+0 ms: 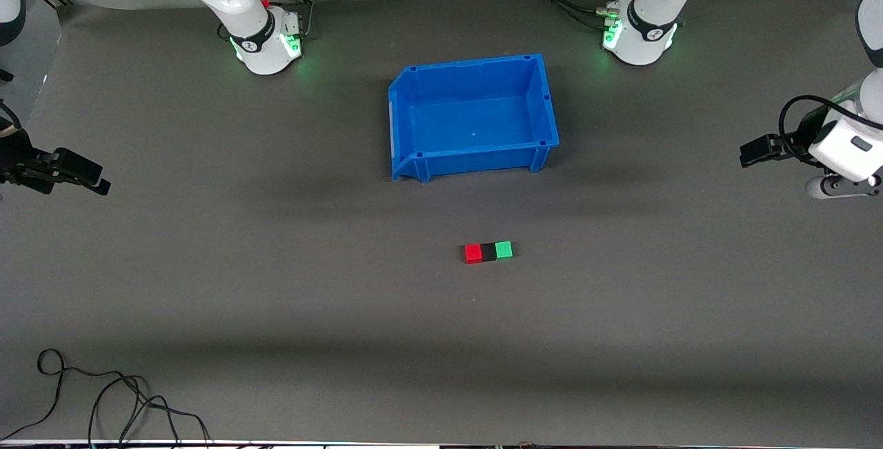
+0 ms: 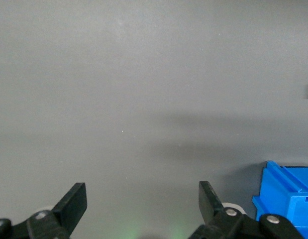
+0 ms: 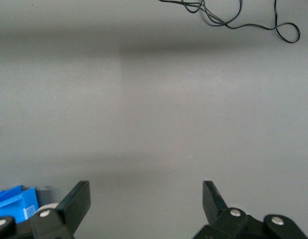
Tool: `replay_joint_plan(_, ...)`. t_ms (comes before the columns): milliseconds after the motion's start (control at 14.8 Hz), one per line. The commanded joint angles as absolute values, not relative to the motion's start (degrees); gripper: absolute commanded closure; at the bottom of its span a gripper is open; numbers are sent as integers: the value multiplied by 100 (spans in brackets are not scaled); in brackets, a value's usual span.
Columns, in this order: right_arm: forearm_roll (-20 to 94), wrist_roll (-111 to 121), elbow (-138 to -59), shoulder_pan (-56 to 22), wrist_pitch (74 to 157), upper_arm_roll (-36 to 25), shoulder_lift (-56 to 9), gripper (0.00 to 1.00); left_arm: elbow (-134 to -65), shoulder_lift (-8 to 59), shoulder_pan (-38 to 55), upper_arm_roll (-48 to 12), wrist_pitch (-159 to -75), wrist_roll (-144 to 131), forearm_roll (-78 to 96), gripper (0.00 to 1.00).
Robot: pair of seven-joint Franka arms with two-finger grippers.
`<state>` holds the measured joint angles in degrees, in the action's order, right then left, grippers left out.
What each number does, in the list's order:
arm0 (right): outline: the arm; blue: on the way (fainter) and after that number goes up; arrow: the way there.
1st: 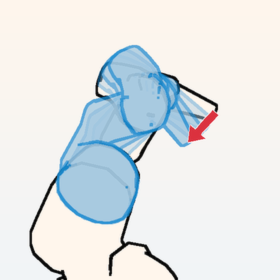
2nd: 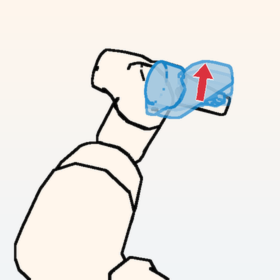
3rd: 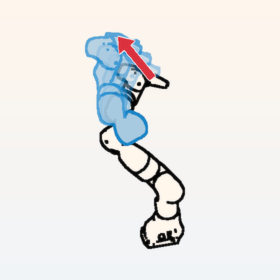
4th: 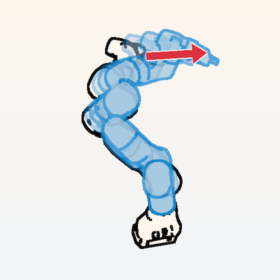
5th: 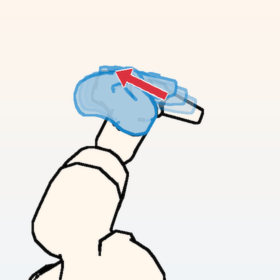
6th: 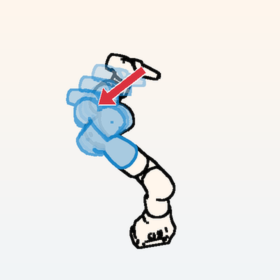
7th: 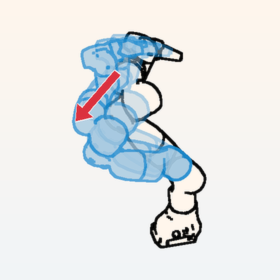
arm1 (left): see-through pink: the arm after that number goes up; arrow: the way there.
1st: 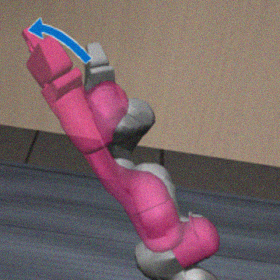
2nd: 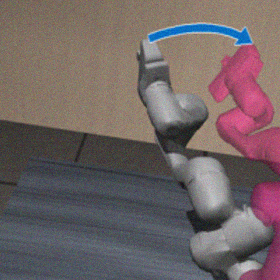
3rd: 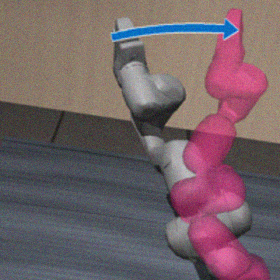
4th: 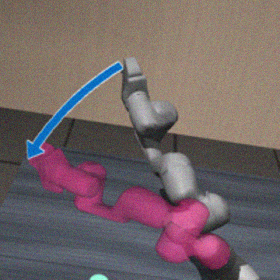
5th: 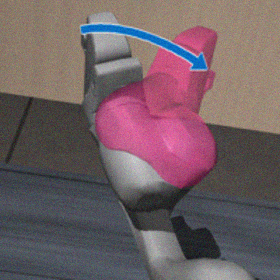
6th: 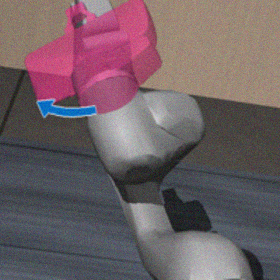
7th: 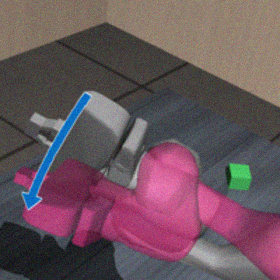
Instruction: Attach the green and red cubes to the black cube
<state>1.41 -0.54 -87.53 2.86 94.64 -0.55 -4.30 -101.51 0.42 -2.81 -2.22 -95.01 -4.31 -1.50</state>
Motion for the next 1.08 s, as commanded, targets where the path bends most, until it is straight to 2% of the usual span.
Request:
replay_joint_plan(0, 17, 70, -8859, 272, 9466, -44, -281, 0, -10379, -184, -299, -246, -9712, -422, -149, 0)
replay_joint_plan(878, 308, 53, -8807, 281, 9281, -79, -457, 0, -10688, -325, -255, -255, -9896, -404, -158, 0)
replay_joint_plan(1014, 316, 53, -8798, 290, 9281, -79, -457, 0, -10722, -325, -246, -264, -10141, -396, -158, 0)
